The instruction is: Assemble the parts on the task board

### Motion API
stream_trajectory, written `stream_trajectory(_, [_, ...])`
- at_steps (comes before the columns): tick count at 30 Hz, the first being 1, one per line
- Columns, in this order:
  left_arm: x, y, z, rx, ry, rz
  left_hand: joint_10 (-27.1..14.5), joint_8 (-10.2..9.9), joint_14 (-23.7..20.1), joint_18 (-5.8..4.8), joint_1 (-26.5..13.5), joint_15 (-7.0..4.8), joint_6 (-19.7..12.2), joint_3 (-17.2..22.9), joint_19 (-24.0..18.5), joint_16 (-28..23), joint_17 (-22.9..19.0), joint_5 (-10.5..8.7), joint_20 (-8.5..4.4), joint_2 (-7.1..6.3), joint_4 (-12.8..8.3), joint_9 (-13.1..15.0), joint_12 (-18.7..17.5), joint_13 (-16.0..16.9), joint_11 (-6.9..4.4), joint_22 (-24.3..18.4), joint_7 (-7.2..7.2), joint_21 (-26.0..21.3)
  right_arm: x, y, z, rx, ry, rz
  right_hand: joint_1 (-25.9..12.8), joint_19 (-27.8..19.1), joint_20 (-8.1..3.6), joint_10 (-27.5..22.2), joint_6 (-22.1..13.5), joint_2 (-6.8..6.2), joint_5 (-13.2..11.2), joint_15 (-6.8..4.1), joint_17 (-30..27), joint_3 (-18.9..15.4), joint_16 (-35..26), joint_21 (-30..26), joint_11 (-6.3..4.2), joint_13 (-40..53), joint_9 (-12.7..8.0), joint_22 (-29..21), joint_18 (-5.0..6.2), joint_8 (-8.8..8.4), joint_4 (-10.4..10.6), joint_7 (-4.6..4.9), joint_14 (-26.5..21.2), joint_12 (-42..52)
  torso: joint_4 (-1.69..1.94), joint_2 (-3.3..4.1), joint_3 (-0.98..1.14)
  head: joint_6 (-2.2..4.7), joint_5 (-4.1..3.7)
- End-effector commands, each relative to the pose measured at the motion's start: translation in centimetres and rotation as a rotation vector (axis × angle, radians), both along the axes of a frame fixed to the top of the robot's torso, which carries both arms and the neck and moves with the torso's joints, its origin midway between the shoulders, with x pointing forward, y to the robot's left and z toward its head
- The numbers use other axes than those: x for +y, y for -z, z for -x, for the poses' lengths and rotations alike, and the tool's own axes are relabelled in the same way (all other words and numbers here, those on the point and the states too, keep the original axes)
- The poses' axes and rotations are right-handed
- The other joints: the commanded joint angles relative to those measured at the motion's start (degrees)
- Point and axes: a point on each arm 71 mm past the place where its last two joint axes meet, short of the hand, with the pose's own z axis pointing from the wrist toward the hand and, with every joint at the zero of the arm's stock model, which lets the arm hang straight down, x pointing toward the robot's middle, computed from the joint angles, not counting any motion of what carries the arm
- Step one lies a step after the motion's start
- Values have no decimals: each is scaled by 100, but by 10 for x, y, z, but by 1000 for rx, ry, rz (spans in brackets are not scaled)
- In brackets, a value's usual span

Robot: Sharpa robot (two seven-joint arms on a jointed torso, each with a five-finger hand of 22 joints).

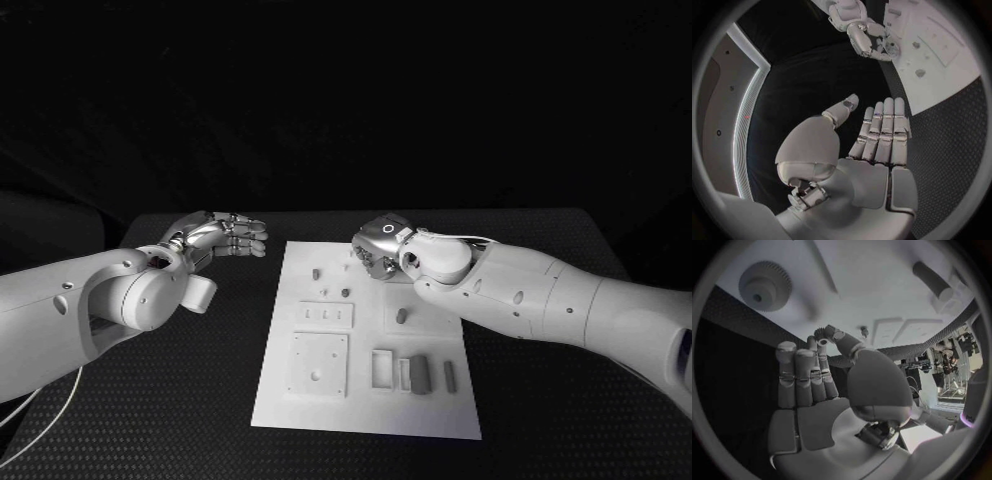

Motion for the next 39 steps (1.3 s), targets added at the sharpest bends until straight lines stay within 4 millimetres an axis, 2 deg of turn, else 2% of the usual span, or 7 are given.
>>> stream_trajectory(1, [-3,-1,0,-2,16,11,29,-33,36,60,-58,-6,-12,-35,49,-23,10,19,-11,10,-8,-9,-39,-7,10,-6,93,-22,5,-4,-3,-40,6,16,51,11,-9,333,30,28,17,-43,9,33,22,25,-137,351,10,136,615,18,4,-4,-9,12,5,2,1,15,11])
stream_trajectory(15, [-6,-1,-2,-2,20,11,31,-37,38,59,-60,-6,-11,-35,51,-26,11,19,-11,13,-8,-10,-46,-9,11,-7,94,-26,15,-14,-15,-69,16,18,46,9,-7,339,42,19,16,-45,10,39,37,45,-138,367,15,135,615,8,5,-7,-10,5,9,9,-7,80,41])
stream_trajectory(16, [-7,-1,-2,-2,21,11,31,-38,38,59,-61,-6,-11,-36,51,-26,11,19,-11,13,-8,-10,-47,-10,11,-7,94,-26,16,-14,-16,-66,15,18,45,8,-7,340,43,18,16,-45,10,40,38,46,-138,368,15,135,615,7,6,-7,-10,4,5,11,-2,87,47])
stream_trajectory(18, [-8,-1,-2,-2,24,11,32,-38,38,58,-61,-6,-11,-36,52,-27,11,19,-11,13,-8,-10,-48,-10,11,-7,94,-27,18,-16,-18,-67,16,20,37,7,-5,340,44,15,15,-44,10,39,41,50,-138,372,16,134,615,3,8,-6,-12,1,0,8,7,88,56])
stream_trajectory(24, [-11,-1,-3,-1,30,12,32,-41,38,58,-61,-6,-11,-37,52,-28,12,19,-12,11,-9,-11,-51,-11,11,-8,94,-29,24,-16,-20,-67,9,18,32,3,-4,341,46,21,16,-43,8,45,45,56,-137,379,17,133,615,-3,8,-5,-14,-4,11,11,-1,94,57])
stream_trajectory(33, [-16,-1,-4,-1,37,13,34,-43,38,57,-63,-6,-10,-38,53,-31,12,19,-12,13,-9,-11,-56,-13,12,-9,94,-32,33,-16,-20,-57,-6,18,33,-1,-4,342,49,23,17,-44,7,52,50,63,-138,387,20,132,615,-10,4,-6,-16,-9,-1,8,8,72,69])
stream_trajectory(39, [-19,-1,-5,-1,45,14,33,-45,38,57,-64,-6,-11,-39,54,-32,13,19,-12,13,-9,-12,-60,-15,13,-9,95,-34,37,-15,-21,-56,-6,20,34,-3,-4,342,51,25,17,-44,7,54,53,67,-138,391,21,132,615,-13,4,-7,-17,-12,6,8,-2,93,87])
